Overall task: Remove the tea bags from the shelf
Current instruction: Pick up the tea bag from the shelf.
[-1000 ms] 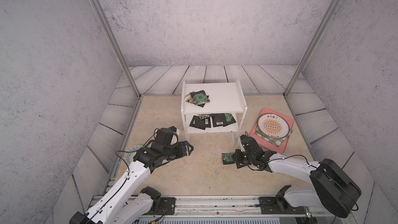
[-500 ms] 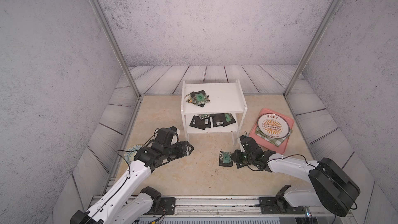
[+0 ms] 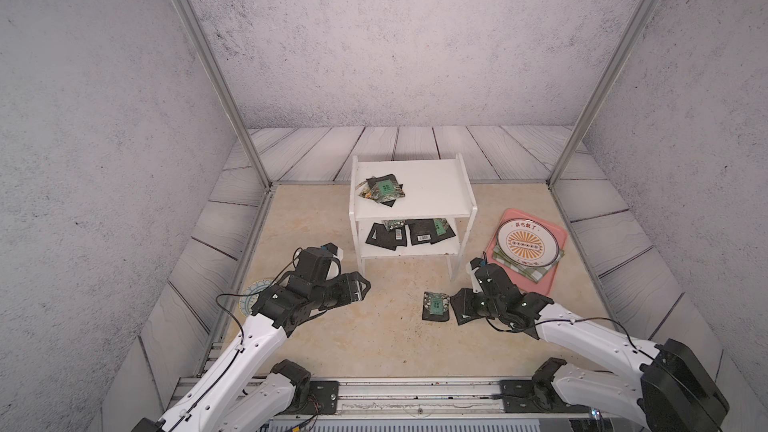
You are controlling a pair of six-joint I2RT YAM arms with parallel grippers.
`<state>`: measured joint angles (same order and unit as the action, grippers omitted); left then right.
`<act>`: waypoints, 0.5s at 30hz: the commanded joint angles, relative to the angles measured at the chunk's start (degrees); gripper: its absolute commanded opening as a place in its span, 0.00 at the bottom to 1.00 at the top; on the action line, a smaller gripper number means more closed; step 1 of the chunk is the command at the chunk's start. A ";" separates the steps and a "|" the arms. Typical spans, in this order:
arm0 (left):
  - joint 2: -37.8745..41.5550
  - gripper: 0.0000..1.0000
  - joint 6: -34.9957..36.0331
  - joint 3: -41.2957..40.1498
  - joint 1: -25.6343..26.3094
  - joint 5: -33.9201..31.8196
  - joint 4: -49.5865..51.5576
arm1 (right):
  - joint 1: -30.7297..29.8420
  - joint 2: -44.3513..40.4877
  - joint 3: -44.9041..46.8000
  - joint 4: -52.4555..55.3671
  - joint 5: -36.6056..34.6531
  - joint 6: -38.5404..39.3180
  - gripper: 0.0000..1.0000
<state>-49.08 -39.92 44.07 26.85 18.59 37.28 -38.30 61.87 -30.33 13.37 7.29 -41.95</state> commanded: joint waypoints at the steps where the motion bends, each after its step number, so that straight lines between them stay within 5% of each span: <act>1: 0.83 0.72 1.22 3.39 0.48 -1.03 1.81 | -0.95 -3.41 -4.80 7.29 -1.90 4.09 0.32; 15: 1.62 0.66 3.52 13.54 0.48 -3.64 5.99 | -4.81 -6.36 -22.73 19.96 -2.53 10.78 0.36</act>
<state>-48.05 -38.24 55.18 26.92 16.58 41.74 -42.26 57.52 -49.06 29.23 6.48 -33.76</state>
